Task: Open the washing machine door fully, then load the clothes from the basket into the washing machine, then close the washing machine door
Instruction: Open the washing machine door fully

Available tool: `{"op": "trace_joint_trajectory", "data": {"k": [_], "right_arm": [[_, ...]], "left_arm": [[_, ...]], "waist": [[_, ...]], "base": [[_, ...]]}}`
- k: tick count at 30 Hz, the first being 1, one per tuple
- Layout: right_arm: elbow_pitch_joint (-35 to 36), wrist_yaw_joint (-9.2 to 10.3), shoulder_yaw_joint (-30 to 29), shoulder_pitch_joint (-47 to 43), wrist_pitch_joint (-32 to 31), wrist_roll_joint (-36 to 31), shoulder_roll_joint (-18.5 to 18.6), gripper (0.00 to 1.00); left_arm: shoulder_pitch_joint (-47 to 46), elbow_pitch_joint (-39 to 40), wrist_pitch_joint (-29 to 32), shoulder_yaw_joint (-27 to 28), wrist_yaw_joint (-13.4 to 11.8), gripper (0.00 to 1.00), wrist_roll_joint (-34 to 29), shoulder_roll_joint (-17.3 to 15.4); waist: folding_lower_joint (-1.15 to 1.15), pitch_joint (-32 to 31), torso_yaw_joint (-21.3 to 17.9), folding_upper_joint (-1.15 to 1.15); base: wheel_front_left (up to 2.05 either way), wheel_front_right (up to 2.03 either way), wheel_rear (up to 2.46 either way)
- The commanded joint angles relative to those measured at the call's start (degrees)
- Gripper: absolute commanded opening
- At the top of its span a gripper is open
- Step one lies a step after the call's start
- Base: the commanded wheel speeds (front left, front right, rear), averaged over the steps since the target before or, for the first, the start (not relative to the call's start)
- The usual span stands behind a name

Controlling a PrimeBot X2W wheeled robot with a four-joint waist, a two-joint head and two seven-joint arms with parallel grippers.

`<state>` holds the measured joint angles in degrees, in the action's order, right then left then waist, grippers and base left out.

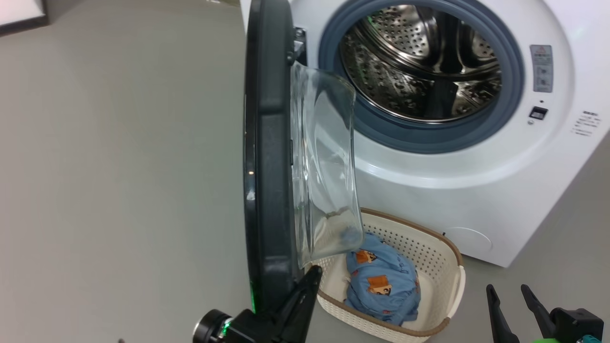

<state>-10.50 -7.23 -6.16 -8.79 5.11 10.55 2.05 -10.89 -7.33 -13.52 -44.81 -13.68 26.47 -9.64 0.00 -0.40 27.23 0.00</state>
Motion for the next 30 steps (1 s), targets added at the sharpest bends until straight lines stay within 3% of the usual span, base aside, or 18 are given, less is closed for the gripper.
{"op": "trace_joint_trajectory", "data": {"k": [1, 20, 30], "right_arm": [[1.14, -0.25, 1.05, 1.06, 0.64, 0.40, 0.83, 1.00], [-0.28, -0.25, 2.76, 2.99, 0.89, 0.59, 0.83, 1.00], [-0.86, -0.25, 1.97, 2.61, 1.61, 1.45, 0.83, 1.00]], "left_arm": [[-0.66, 1.57, 0.19, 3.17, -1.08, 0.00, 0.14, -1.29], [0.83, 2.32, -0.37, 14.30, -7.83, 0.00, 3.19, -7.11], [-0.31, -2.38, -0.41, 21.41, -8.79, 0.00, 6.92, -10.27]], "waist": [[0.00, -0.55, 1.34, 0.00], [0.00, 0.30, 2.63, 0.00], [0.00, 0.01, 1.68, 0.00]], "base": [[0.00, 0.00, 0.00], [0.00, 0.00, 0.00], [0.00, 0.00, 0.00]]}}
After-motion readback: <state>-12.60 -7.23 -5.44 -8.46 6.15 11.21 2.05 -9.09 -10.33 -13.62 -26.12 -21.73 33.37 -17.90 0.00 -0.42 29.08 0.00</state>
